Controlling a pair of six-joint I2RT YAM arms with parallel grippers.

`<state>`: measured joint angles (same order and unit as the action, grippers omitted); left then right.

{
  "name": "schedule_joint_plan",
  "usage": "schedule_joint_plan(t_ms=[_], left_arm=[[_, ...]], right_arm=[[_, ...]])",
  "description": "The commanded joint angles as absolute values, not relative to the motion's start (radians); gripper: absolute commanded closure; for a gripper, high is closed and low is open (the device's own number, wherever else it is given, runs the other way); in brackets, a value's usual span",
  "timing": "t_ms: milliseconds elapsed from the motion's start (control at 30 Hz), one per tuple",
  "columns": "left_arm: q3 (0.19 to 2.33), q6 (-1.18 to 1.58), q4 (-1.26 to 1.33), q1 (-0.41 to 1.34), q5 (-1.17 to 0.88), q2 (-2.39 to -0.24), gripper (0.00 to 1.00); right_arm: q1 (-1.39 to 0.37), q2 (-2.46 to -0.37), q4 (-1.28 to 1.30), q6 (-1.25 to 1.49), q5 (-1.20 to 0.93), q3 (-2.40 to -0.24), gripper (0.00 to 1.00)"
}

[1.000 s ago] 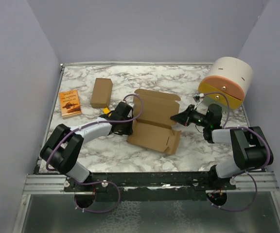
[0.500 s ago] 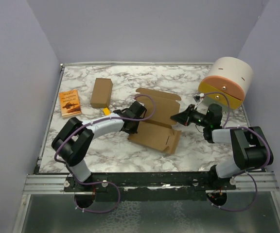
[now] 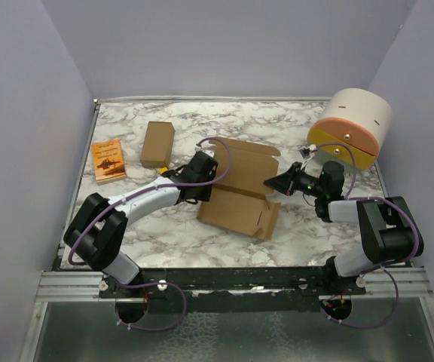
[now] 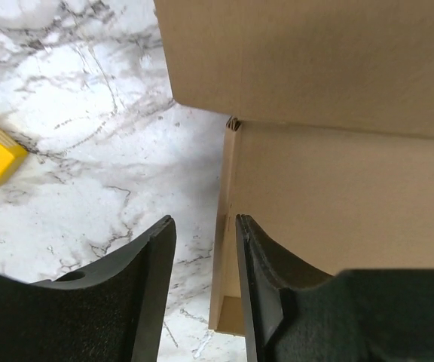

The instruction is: Fold the paper box

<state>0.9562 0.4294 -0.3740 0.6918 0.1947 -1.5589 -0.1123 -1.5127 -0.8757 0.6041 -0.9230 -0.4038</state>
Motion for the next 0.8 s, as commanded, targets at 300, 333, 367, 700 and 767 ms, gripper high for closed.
schedule_joint_plan(t_ms=[300,333,367,700,767], left_arm=[[0.889,0.467,-0.269,0.653,0.098,-1.534,0.60],[0.890,0.464,-0.268,0.652,0.099,-1.540,0.61],[0.887,0.464,-0.265,0.652,0.100,-1.547,0.62],[0.896,0.432,-0.268,0.652,0.091,-1.627,1.00],[0.903,0.418,-0.299,0.667,0.139,-1.631,1.00]], right_arm=[[-0.119,-1.506,-0.905,0.592,-0.920,-0.428,0.99],[-0.118,-1.507,-0.905,0.592,-0.921,-0.427,0.99],[-0.118,-1.507,-0.905,0.592,-0.922,-0.428,0.99],[-0.120,-1.510,-0.907,0.595,-0.925,-0.429,0.99],[-0.118,-1.510,-0.907,0.595,-0.925,-0.429,0.99]])
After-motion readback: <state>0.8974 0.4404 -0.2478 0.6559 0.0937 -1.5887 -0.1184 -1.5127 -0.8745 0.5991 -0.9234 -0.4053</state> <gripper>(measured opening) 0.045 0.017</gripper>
